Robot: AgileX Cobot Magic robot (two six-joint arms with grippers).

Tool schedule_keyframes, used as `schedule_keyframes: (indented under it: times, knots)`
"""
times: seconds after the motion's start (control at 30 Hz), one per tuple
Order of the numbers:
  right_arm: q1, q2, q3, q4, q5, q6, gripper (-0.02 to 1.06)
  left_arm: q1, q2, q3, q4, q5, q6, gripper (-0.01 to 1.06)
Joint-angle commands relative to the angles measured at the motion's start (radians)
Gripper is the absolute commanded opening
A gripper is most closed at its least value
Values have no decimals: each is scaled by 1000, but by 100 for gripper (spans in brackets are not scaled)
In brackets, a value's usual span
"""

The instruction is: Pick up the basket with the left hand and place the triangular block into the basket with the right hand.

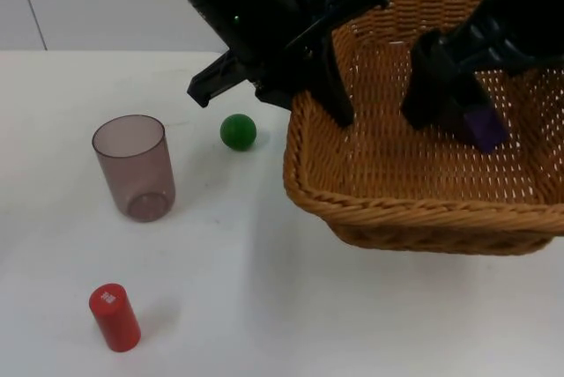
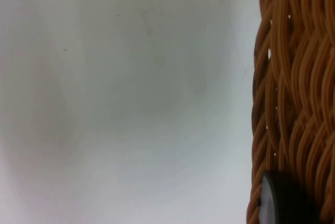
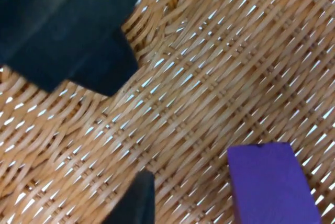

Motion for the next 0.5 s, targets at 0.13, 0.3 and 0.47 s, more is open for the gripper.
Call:
schedule_keyframes:
  times: [0.13,0.3,0.47]
  knots:
    - [7,-13,2,-5,-3,-1,105,-6,-9,-8,-25,-2,-2,0]
    - [7,-83,2,-7,-10,-1,105,-6,-9,-8,-9,-2,-12,0]
    - [7,-195,2,-26,-29,7,105,-6,-9,-8,-3,-2,-17,0]
